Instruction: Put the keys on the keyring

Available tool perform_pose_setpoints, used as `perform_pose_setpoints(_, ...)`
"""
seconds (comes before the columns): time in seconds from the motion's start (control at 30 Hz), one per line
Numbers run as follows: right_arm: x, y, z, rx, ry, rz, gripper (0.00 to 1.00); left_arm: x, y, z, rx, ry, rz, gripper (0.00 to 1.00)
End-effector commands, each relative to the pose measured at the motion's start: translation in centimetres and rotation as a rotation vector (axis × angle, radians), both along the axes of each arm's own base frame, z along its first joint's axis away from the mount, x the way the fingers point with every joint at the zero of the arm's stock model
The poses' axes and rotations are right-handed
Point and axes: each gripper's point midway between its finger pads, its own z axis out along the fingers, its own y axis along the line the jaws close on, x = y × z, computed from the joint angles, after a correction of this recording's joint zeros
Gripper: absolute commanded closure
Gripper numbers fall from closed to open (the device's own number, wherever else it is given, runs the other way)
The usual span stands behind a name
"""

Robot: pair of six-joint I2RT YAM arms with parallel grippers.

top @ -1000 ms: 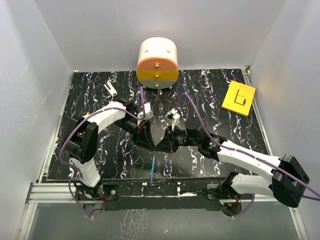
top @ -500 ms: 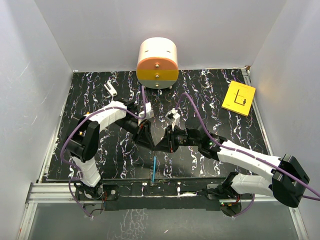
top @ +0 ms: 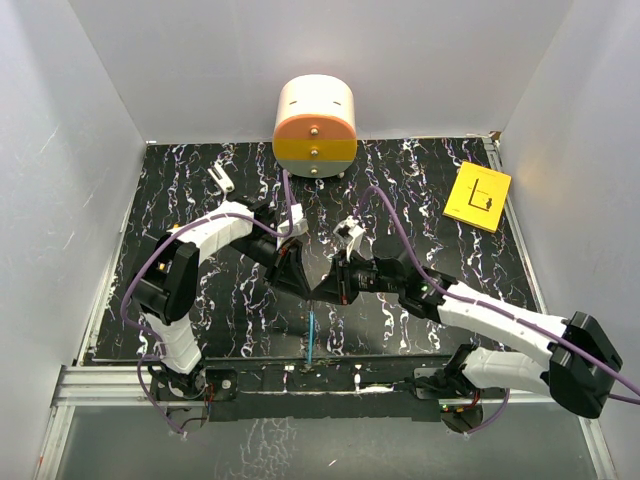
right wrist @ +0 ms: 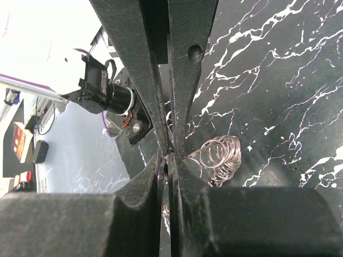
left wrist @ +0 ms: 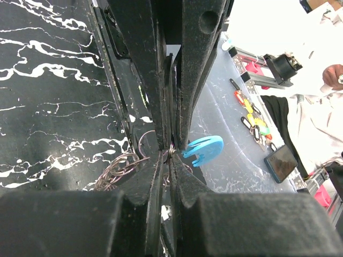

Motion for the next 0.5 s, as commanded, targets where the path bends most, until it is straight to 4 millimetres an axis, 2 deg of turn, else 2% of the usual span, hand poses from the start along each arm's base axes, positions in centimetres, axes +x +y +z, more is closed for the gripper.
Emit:
perform_pose_setpoints(0.0, 2.9, -0.3, 6.5, 0.131, -0.181, -0.131, 0.86, -1.1, -0.1, 1.9, -0.029, -0.014, -0.012, 1.00)
perform_pose_setpoints(0.03, 3.0, -0.6, 6.7, 0.131, -0.188, -0.143, 0.81, -1.2, 0.0, 2.0, -0.032, -0.018, -0.011, 1.00)
perform_pose_setpoints(0.13, 2.8, -1.0, 7.4, 0.138, -0.205, -0.152, 0.84, -1.4, 0.0, 2.2, -0.042, -0.030, -0.010, 1.00)
perform_pose_setpoints(0.23, 2.9, -1.5, 7.6, 0.128, -0.210, -0.168, 0.73, -1.5, 0.1, 2.3, -0.050, -0.046, -0.011, 1.00)
perform_pose_setpoints(0.3, 2.9, -1.8, 7.7, 0.126, -0.217, -0.182, 0.72, -1.5, 0.1, 2.3, -0.055, -0.049, -0.009, 1.00)
perform_pose_setpoints(0.47, 2.8, -2.9, 6.9, 0.095, -0.234, -0.213, 0.66, -1.7, 0.1, 2.4, -0.063, -0.051, -0.009, 1.00)
